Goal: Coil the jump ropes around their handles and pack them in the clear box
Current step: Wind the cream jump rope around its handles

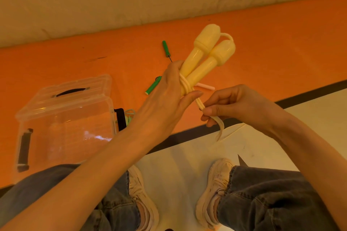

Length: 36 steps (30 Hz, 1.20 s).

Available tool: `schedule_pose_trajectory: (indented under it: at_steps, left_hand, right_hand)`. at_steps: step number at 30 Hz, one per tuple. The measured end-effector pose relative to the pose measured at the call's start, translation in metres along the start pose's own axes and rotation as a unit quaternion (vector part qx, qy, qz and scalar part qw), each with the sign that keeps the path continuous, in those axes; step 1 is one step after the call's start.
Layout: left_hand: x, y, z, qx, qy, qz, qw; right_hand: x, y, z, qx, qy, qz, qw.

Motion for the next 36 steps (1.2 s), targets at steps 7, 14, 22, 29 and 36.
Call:
schedule_pose_trajectory:
  at_steps: [7,14,22,29,36]
  left_hand:
    - [-0.006,-0.002,0.002,0.05,0.003,0.008,0.999]
    - [-0.003,0.002,0.006,0.082,0.062,0.02,0.995]
    - [-0.003,0.0,0.004,0.164,0.13,0.012,0.978]
    - [-0.005,-0.001,-0.004,0.322,0.136,-0.026,0.936]
    - [-0.011,0.002,-0.012,0.323,0.068,-0.082,0.94]
  right_hand:
    - [-0.01,0.007,-0.013,-0.018,0.032,0.001,0.999]
    - [-0.018,0.009,-0.001,0.027,0.045,-0.021,0.998]
    - [-0.02,0.007,0.01,0.115,0.053,-0.038,0.991]
    - [-0.015,0.006,-0.017,0.047,0.053,-0.029,0.997]
    - [-0.018,0.011,-0.016,0.031,0.047,-0.018,0.998]
Point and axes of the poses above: each hand's wrist, its own x-axis towards the middle knuckle, its own z-axis out of the back of the hand, y = z × x, the point moved 4 cm from there along x, towards the middle knuckle, and after that the axes turned 2 degrees about -z, right-handed, at the moved point
